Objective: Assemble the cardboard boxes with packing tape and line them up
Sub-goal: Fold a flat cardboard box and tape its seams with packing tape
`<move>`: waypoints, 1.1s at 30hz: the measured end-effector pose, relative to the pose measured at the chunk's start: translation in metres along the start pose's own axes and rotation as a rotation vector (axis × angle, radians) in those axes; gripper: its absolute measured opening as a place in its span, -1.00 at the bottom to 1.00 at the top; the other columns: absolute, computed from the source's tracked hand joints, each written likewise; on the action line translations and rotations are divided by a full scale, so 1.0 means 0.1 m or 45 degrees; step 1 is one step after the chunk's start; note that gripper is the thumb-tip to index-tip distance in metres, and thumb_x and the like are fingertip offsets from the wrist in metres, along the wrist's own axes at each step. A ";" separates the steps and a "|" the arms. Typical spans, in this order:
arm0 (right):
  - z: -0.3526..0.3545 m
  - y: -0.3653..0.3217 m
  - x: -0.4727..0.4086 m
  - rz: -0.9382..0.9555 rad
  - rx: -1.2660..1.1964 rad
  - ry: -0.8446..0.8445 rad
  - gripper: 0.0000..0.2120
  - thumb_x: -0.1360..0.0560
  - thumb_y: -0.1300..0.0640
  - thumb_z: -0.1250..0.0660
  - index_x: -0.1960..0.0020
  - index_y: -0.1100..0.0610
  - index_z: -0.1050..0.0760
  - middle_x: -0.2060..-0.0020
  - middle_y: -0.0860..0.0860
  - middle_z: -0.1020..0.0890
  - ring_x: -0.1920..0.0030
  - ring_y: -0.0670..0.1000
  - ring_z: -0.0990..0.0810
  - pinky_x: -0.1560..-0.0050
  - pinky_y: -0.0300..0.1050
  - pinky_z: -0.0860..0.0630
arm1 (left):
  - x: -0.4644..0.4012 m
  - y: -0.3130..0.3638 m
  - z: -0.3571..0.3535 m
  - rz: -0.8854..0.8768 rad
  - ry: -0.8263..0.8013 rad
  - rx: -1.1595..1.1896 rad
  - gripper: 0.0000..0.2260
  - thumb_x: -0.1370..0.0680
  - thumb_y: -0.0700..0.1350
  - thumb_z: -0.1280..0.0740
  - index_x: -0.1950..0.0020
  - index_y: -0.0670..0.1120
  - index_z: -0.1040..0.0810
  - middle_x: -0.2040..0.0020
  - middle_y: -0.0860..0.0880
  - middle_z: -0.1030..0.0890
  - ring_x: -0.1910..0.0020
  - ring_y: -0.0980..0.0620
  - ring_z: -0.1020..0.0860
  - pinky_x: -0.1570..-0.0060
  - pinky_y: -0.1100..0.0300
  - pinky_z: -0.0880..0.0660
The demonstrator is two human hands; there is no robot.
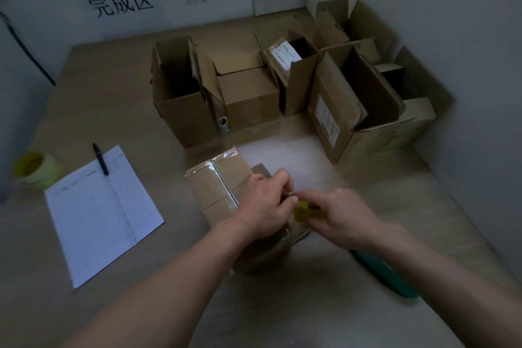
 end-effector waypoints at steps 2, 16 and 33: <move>-0.07 -0.04 -0.04 0.003 0.043 -0.089 -0.70 -0.51 0.02 -0.31 -0.22 -0.23 -0.45 0.10 -0.15 -0.61 0.13 -0.05 -0.56 0.13 -0.02 -0.55 | 0.02 -0.01 0.00 -0.021 0.043 0.035 -0.89 -0.45 -0.07 -0.23 0.11 0.04 -0.30 0.32 0.07 -0.52 0.28 -0.02 -0.46 -0.07 0.08 -0.30; -0.11 0.17 -0.22 -0.404 0.071 -0.102 -0.93 -0.39 0.12 -0.36 0.22 0.00 -0.48 0.27 -0.07 -0.57 0.14 0.02 -0.59 0.26 -0.11 -0.47 | 0.04 0.02 -0.01 -0.079 0.070 0.006 -0.85 -0.35 -0.16 -0.21 0.14 0.01 -0.31 0.32 0.07 -0.56 0.28 0.04 -0.45 0.01 0.18 -0.22; -0.37 0.44 0.82 -0.001 0.319 0.338 -0.73 -0.27 0.09 -0.43 0.24 -0.01 -0.32 0.43 -0.07 -0.46 0.43 0.09 -0.48 0.47 -0.12 -0.30 | 0.06 0.02 -0.01 -0.052 0.040 0.055 -0.87 -0.32 -0.13 -0.19 0.16 0.02 -0.32 0.33 0.06 -0.55 0.29 0.02 -0.48 -0.06 0.14 -0.27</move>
Point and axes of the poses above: each hand's wrist, its own x-axis away from the middle knuckle, its own z-axis out of the back of the hand, y = z × x, the point moved 7 cm from there along -x, towards the middle knuckle
